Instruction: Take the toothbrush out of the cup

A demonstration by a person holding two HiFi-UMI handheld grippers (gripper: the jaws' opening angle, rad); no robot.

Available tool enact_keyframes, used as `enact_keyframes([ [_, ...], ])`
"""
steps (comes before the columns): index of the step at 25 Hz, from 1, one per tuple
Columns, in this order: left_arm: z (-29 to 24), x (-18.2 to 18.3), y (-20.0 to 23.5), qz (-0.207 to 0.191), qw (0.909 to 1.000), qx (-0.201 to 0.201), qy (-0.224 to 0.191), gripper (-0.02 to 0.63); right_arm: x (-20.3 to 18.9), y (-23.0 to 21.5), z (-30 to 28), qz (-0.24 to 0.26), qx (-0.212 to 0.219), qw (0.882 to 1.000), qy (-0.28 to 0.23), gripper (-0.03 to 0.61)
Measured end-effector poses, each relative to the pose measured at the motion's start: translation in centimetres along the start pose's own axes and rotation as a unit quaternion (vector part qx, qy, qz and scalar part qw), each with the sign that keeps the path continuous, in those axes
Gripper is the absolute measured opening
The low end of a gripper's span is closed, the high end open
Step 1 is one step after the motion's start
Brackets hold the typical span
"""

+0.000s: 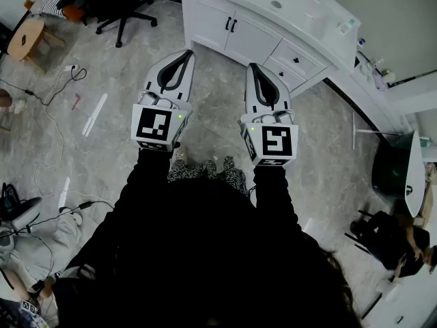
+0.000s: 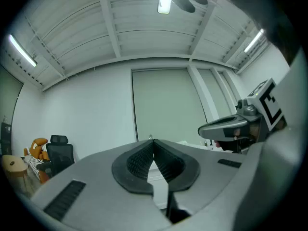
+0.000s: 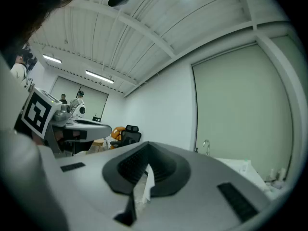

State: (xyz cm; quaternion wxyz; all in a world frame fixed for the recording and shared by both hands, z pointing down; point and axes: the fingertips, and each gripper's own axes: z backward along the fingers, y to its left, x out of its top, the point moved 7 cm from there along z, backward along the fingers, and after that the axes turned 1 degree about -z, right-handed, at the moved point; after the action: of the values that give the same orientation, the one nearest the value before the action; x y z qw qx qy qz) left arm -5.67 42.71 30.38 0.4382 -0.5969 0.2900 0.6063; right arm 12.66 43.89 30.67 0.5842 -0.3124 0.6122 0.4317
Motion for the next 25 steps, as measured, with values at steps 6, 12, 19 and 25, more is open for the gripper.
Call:
enact_keyframes([
  [6, -0.2, -0.6, 0.1, 0.001, 1.0000, 0.002, 0.007, 0.009, -0.2, 0.0, -0.3, -0.017, 0.019, 1.000, 0.002, 0.002],
  [12, -0.1, -0.2, 0.1, -0.003, 1.0000, -0.001, 0.001, 0.009, -0.3, 0.4, -0.5, -0.033, 0.037, 0.999, -0.005, 0.003],
  [19, -0.2, -0.1, -0.3, -0.003, 1.0000, 0.000, 0.000, 0.009, -0.7, 0.3, -0.5, -0.035, 0.047, 0.998, -0.001, 0.003],
  [25, -0.4, -0.3, 0.5, -0.002, 1.0000, 0.004, 0.004, 0.009, -1.0, 0.0, -1.2, -0.046, 0.047, 0.998, 0.002, 0.003],
])
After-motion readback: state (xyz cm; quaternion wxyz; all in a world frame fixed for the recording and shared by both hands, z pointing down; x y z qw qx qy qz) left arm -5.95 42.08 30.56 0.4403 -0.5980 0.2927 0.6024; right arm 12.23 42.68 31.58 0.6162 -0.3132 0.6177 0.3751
